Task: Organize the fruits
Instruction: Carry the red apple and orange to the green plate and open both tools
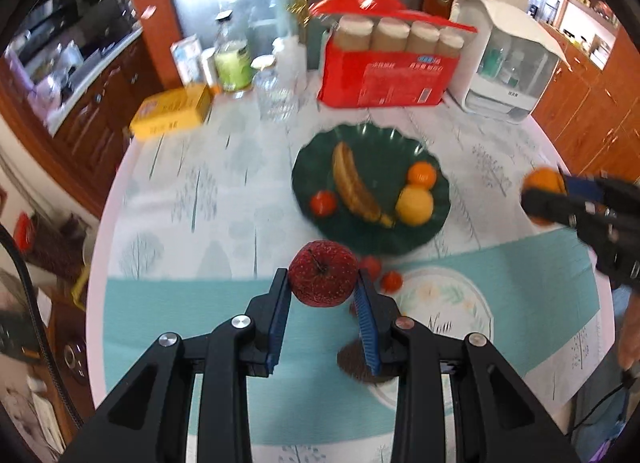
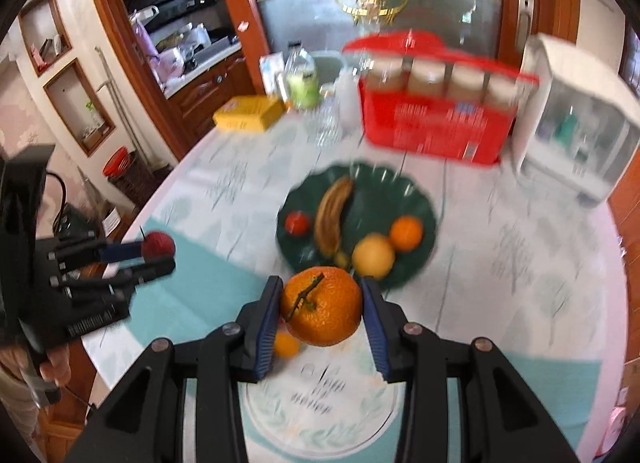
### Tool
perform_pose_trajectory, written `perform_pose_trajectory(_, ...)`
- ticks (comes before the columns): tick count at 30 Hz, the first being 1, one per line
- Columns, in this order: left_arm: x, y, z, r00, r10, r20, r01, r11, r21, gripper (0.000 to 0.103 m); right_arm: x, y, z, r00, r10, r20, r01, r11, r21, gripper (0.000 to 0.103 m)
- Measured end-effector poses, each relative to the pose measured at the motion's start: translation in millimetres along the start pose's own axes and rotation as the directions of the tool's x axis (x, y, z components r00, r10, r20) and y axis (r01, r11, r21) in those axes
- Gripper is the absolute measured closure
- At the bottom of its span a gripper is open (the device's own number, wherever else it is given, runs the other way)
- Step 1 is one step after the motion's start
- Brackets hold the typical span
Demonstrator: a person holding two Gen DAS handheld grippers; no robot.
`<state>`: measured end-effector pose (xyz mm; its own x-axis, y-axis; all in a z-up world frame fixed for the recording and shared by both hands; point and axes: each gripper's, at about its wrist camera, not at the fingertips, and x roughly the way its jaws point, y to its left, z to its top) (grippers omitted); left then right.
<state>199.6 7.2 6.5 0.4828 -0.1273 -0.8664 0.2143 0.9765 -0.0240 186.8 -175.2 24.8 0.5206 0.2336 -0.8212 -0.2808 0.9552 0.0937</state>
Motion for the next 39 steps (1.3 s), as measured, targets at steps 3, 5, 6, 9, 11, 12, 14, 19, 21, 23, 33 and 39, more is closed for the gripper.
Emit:
perform_pose_trajectory(3,7.9,-11.3,24.4,1.0,0.008,-0.006,-0.007,0.999,0.033,0.072,6.3,-10.7,34.0,1.0,-0.017,0.005,0.017,1.0,0.016,0.063)
perform_pose_trajectory(5,18.7,-17.5,37.4,1.0,0.004,-0.025,-0.003,0.999,0.043,0.072,17.4,-18.2,48.9,1.0,-0.02,-0.006,0.02,0.999,0.04,0.063)
perform_pose_trajectory(6,26.8,-20.2,42.1,0.999,-0.001,-0.037,0.003,0.999,0.047,0.072,23.2,-21.3,53.7,1.0,-0.02,-0.011,0.021,0.998,0.053,0.063)
perform_pose_trajectory(9,53.4,-27.5,54.1,0.998,-0.011,-0.059,0.014,0.999,0.053,0.072,52.4,-33.5,63.2,0.999,-0.03,-0.033,0.033,0.995,0.095,0.063)
perform_pose_trajectory(11,71.1,-30.0,58.6,0.997,-0.021,-0.072,0.025,0.998,0.051,0.072,75.3,-41.1,63.4,0.998,-0.043,-0.053,0.049,0.992,0.115,0.063)
perform_pose_trajectory(12,79.5,-30.4,59.3,0.996,-0.023,-0.082,0.026,0.999,0.047,0.072,86.6,-44.8,62.6,0.997,-0.048,-0.066,0.056,0.991,0.125,0.063)
perform_pose_trajectory(14,100.9,-31.4,61.2,0.994,-0.034,-0.1,0.038,0.998,0.044,0.072,112.6,-53.3,59.2,0.994,-0.049,-0.098,0.063,0.987,0.145,0.063)
perform_pose_trajectory(19,150.4,-31.0,64.5,0.985,-0.045,-0.165,0.05,0.998,0.025,0.072,165.2,-71.5,49.0,0.986,-0.034,-0.165,0.066,0.979,0.193,0.063)
perform_pose_trajectory(21,164.5,-30.3,66.0,0.981,-0.052,-0.188,0.056,0.998,0.016,0.072,178.3,-76.8,46.0,0.983,-0.027,-0.181,0.065,0.976,0.206,0.063)
perform_pose_trajectory(23,176.8,-31.5,68.1,0.977,-0.059,-0.206,0.063,0.998,0.017,0.072,190.5,-81.1,43.9,0.98,-0.023,-0.197,0.066,0.975,0.213,0.063)
perform_pose_trajectory(33,214.8,-42.8,76.3,0.962,-0.053,-0.269,0.065,0.997,0.035,0.069,220.2,-89.6,40.9,0.972,-0.037,-0.232,0.08,0.981,0.179,0.062)
perform_pose_trajectory(39,216.8,-47.6,75.3,0.961,-0.053,-0.272,0.066,0.997,0.04,0.047,219.5,-87.0,41.6,0.973,-0.023,-0.229,0.061,0.985,0.163,0.061)
